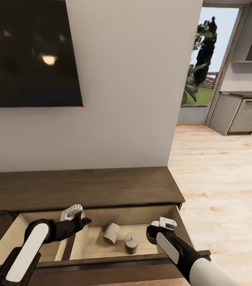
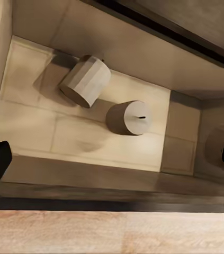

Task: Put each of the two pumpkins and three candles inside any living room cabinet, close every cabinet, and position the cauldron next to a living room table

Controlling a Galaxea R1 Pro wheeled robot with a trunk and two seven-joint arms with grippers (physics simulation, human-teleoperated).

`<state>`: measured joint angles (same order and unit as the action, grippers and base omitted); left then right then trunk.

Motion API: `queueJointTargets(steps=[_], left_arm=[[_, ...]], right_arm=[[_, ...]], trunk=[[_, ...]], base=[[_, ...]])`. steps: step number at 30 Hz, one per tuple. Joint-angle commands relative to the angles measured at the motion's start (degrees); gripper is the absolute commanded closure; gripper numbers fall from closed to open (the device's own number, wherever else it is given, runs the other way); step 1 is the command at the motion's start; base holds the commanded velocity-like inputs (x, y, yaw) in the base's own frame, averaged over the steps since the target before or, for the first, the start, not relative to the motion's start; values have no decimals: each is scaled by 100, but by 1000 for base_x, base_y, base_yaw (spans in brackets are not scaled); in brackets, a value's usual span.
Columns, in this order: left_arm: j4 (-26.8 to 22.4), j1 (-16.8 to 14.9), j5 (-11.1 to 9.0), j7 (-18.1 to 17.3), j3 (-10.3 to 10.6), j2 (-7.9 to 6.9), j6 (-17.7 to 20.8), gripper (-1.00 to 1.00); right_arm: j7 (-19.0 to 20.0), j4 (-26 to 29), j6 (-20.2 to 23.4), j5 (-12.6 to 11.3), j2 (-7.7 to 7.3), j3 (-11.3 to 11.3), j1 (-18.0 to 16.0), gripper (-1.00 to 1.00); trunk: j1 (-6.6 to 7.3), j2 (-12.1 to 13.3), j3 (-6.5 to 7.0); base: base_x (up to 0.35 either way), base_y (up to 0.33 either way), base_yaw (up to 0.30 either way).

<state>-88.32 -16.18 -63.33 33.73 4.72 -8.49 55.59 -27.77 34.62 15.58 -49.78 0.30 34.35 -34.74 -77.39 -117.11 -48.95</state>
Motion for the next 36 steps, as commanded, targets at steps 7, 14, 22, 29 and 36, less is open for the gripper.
queueJointTargets(steps=[7,14,22,29,36], left_arm=[[-120,23,-1518,-16,-24,-271,104,-100],[-85,31,-3056,-871,18,-1058,118,-100],[-71,35,-3118,-989,29,-1102,119,-100],[-69,36,-3101,-991,29,-1103,119,-100],[-54,36,-3096,-991,29,-1102,119,-100]], right_arm=[[-44,10,15,-23,-4,28,-6,100],[-44,10,7,-26,-2,28,-6,100],[-44,10,7,-32,-3,28,-6,100],[-44,10,13,-32,-1,28,-6,100],[-41,10,25,-30,4,31,-6,100]], trunk=[[-110,-205,-96],[-110,-205,-96],[-110,-205,-96],[-110,-205,-96],[-110,-205,-96]], base=[[0,0,0],[2,0,0],[69,-40,0],[5,-161,0],[73,-62,0]])
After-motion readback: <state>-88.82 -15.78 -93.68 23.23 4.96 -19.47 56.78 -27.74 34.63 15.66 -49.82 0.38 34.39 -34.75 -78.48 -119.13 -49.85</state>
